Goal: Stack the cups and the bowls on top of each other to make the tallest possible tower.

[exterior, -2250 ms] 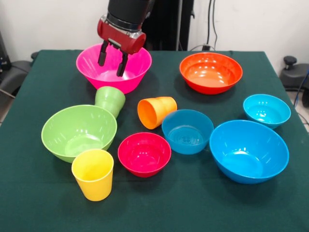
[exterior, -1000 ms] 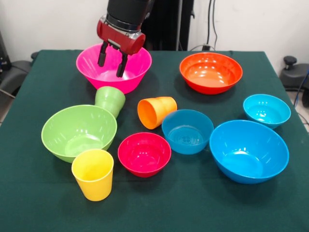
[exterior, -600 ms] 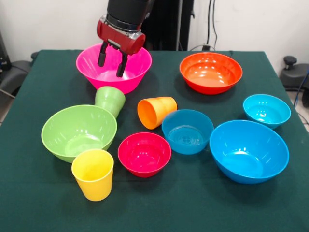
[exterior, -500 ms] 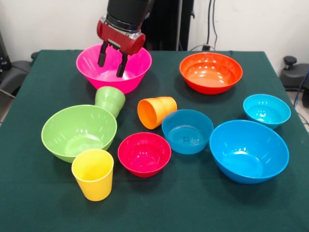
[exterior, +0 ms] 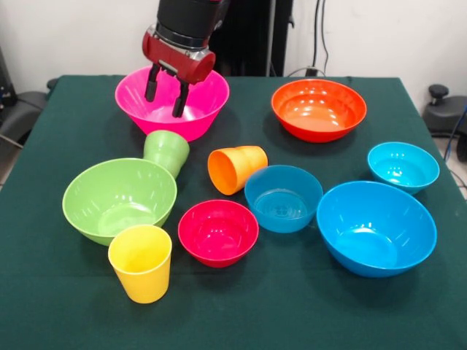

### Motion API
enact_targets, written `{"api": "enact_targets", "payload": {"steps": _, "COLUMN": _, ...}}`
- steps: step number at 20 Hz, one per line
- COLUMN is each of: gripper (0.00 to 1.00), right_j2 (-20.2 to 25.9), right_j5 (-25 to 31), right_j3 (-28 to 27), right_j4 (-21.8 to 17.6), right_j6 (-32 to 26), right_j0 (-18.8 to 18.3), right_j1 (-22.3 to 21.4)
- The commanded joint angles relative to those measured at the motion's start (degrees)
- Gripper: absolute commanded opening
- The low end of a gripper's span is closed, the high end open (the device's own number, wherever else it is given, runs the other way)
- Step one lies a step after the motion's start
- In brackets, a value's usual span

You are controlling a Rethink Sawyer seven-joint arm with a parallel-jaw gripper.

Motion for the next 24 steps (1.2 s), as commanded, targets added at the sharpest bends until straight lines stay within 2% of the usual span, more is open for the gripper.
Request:
{"api": "enact_targets", "payload": {"steps": 1, "gripper": 1.00, "right_j2": 7.46, "right_j5": 1.72, "right_j3": 1.84, "right_j4": -4.02, "right_j6": 0.19, "right_j0": -0.70, "right_j1": 2.34}}
{"api": "enact_targets", "payload": {"steps": 15, "gripper": 1.00, "right_j2": 7.86, "right_j5": 1.58, "right_j3": 0.97, "right_j4": -5.03, "right_j6": 0.25, "right_j0": -1.42, "right_j1": 2.79}}
{"api": "enact_targets", "payload": {"steps": 24, "gripper": 1.00, "right_j2": 8.15, "right_j5": 2.06, "right_j3": 1.29, "right_j4": -4.28, "right_j6": 1.27, "right_j0": -1.60, "right_j1": 2.68}}
